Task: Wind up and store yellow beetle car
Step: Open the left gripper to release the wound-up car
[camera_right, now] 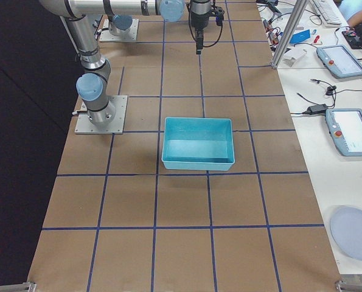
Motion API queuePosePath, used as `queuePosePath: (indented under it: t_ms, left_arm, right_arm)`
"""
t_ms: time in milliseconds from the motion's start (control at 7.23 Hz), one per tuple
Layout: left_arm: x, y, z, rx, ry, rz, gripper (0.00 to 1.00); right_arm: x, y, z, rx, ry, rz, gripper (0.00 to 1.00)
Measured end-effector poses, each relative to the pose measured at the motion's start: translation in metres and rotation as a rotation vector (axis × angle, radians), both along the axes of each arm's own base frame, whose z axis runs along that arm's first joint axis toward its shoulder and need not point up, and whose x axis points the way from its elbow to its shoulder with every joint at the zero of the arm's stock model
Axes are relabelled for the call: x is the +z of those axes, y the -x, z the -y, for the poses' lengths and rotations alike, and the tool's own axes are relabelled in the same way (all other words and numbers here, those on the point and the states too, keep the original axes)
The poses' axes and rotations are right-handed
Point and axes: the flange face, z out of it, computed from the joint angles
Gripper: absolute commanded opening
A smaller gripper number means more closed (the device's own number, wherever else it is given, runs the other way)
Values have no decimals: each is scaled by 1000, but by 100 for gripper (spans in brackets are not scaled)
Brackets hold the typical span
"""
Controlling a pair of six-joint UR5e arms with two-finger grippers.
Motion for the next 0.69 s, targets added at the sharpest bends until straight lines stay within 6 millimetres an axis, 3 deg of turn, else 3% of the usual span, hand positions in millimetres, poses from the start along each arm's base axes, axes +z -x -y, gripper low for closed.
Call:
queuePosePath:
  t_ms: [138,691]
  left_arm:
    - [0,-4,-1,-2,2,-1,100]
    - [8,-6,0,-11,16,9,100]
  right_arm:
    - [0,0,0,1,0,0,100]
    - [0,-1,0,1,0,2,100]
